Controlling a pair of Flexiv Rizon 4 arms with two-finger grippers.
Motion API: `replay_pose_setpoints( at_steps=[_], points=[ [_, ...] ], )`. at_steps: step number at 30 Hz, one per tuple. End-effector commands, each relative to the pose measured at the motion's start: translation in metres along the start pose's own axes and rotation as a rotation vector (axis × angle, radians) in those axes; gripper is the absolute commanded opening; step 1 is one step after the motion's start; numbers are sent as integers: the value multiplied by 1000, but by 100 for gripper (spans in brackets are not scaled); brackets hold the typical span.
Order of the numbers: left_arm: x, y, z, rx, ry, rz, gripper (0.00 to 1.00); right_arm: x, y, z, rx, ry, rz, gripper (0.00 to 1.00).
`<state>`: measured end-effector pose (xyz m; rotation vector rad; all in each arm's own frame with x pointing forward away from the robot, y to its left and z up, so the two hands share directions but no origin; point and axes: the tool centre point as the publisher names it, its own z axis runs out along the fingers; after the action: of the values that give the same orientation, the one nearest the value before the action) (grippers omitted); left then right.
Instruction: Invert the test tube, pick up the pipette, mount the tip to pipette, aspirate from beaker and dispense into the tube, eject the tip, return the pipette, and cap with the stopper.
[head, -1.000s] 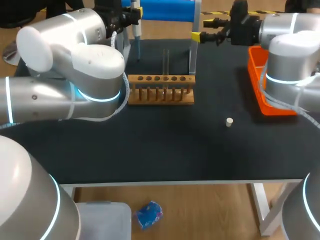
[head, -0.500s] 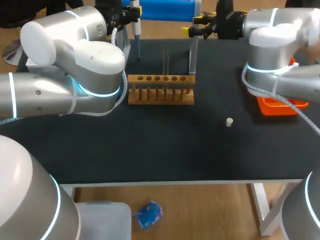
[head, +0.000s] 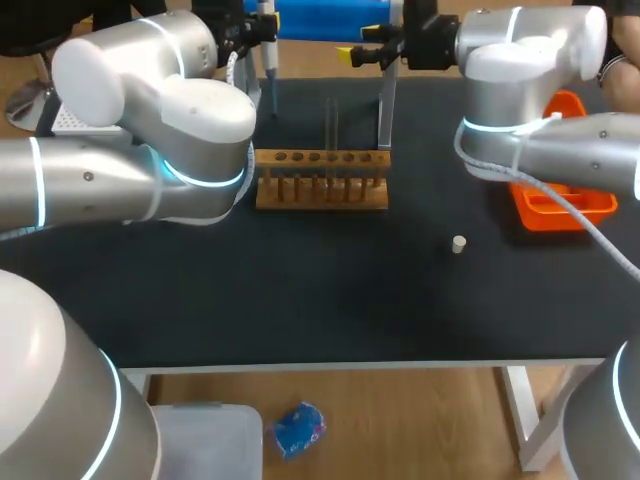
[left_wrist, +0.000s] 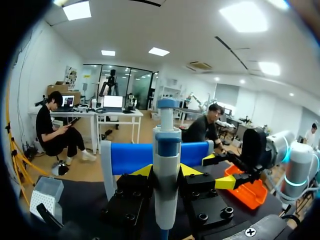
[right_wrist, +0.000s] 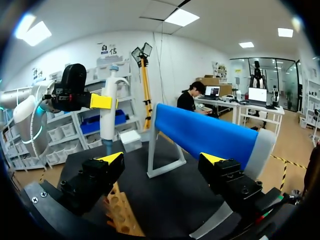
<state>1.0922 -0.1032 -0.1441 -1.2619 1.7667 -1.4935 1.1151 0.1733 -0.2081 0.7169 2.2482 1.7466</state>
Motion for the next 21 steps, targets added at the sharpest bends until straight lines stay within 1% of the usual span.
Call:
replay_pose_setpoints(
  at_steps=[1,10,21],
  points=[
    [1,1,12,0,-44,-13,0,-3,1,7,1,0,1,100],
    [-13,0,21,-57,-115,-15,0,-3,1,7,1,0,1,100],
    [-27,-2,34,-120,-144,-4,0,-3,1,7,1,0,1,100]
  ],
)
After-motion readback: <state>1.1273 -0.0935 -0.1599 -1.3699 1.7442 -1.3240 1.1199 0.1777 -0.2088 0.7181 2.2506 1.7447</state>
